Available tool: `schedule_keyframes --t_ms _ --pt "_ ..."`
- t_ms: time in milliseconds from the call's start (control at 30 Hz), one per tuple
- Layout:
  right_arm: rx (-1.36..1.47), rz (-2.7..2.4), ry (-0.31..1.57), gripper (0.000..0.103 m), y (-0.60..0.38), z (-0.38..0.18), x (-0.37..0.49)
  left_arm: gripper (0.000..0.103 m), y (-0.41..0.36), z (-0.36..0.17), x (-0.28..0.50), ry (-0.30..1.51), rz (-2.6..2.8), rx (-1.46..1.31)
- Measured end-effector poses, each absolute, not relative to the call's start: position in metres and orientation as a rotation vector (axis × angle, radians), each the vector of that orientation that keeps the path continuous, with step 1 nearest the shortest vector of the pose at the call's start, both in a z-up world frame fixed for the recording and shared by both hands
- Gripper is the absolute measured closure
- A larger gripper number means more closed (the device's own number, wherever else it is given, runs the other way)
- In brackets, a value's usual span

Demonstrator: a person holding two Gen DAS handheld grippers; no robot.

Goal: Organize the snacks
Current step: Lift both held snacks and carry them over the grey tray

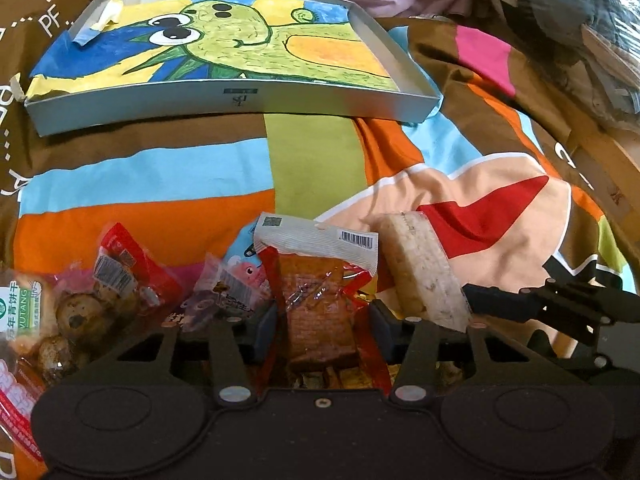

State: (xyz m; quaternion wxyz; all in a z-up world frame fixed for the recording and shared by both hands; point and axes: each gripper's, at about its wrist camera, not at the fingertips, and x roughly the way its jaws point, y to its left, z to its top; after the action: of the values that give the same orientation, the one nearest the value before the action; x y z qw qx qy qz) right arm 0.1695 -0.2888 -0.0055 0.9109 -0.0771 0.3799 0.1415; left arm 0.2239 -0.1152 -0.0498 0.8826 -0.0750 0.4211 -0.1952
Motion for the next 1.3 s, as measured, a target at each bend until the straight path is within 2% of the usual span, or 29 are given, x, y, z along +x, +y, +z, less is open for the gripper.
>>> schedule_keyframes --t_ms 267,533,900,1300 --pt "-0.229 0.231 0.813 0.057 -0.279 -0.018 0.175 0.049 -0.124 -0.052 0.229 0.878 -0.386 -0.118" --pt "-0.242 0.225 0.793 0.062 -0.275 -0.021 0.176 0.054 -0.126 -0.048 0.225 0.867 -0.356 -0.125" --pt "-0.564 0.159 0.620 0.067 -0.246 -0.022 0.152 0.059 -0.128 -0.033 0.210 0.822 -0.317 -0.111" --pt "-0.553 0.038 0.385 0.066 -0.253 0.003 0.153 0.059 -0.125 0.008 0.211 0.659 -0.272 -0.207"
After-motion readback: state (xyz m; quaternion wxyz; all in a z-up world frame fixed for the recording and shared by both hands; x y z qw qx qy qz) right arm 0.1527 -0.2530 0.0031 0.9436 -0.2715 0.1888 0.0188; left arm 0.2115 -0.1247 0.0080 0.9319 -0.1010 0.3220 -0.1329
